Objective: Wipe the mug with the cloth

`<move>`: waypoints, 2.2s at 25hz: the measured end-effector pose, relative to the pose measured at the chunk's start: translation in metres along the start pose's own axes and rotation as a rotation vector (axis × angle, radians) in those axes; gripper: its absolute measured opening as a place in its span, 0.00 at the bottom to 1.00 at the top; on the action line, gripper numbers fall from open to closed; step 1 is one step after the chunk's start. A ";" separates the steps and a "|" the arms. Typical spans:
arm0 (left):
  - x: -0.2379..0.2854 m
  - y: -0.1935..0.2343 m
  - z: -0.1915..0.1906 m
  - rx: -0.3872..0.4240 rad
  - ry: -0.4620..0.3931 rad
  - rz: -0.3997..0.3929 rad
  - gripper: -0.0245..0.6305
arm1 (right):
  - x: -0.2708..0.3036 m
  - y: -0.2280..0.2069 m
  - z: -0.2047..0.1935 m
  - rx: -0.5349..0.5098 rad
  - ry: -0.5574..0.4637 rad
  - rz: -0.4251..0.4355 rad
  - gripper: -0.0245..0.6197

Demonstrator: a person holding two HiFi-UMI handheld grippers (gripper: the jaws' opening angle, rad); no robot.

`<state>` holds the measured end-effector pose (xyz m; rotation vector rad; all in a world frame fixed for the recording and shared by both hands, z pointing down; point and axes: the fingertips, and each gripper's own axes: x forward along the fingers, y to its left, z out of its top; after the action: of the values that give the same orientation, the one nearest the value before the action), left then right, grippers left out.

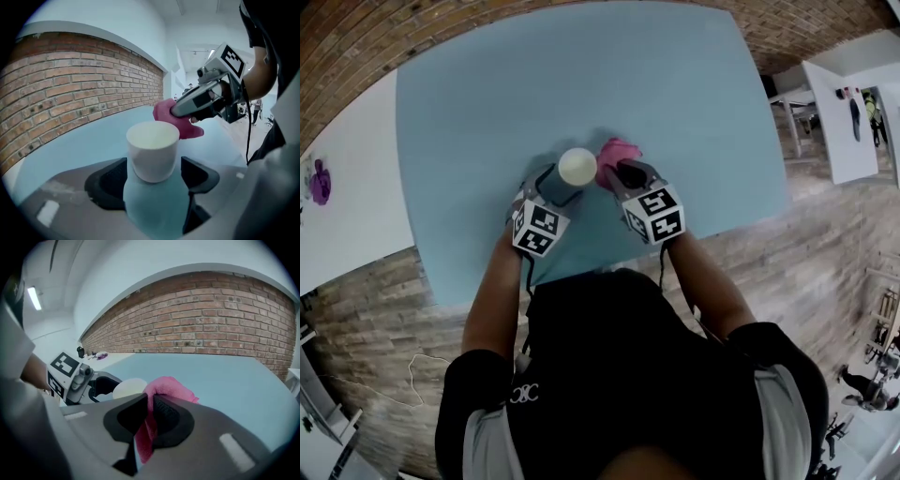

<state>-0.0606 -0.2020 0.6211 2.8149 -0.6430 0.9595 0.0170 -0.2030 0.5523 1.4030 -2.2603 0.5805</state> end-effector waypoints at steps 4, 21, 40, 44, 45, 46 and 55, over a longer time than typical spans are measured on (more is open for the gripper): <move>0.003 -0.006 0.006 0.012 -0.024 -0.010 0.62 | 0.015 -0.001 -0.016 0.070 0.045 0.032 0.10; 0.000 0.005 0.019 -0.031 -0.134 0.093 0.66 | 0.037 0.006 -0.050 0.283 0.106 0.121 0.10; 0.002 0.000 0.015 0.088 -0.092 -0.022 0.60 | 0.013 0.005 0.023 0.156 -0.042 0.121 0.10; 0.001 0.001 0.014 0.116 -0.090 -0.054 0.60 | 0.028 -0.005 0.026 0.098 0.054 0.067 0.10; 0.001 0.001 0.015 0.118 -0.089 -0.058 0.59 | 0.031 -0.006 0.027 0.080 0.079 0.069 0.10; 0.001 0.001 0.015 0.121 -0.088 -0.061 0.59 | 0.034 -0.007 0.027 0.059 0.105 0.073 0.10; 0.000 0.004 0.013 0.140 -0.081 -0.078 0.60 | 0.063 -0.046 -0.007 0.139 0.282 0.111 0.10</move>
<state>-0.0542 -0.2085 0.6106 2.9900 -0.4886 0.9149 0.0341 -0.2644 0.5985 1.1772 -2.1123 0.9264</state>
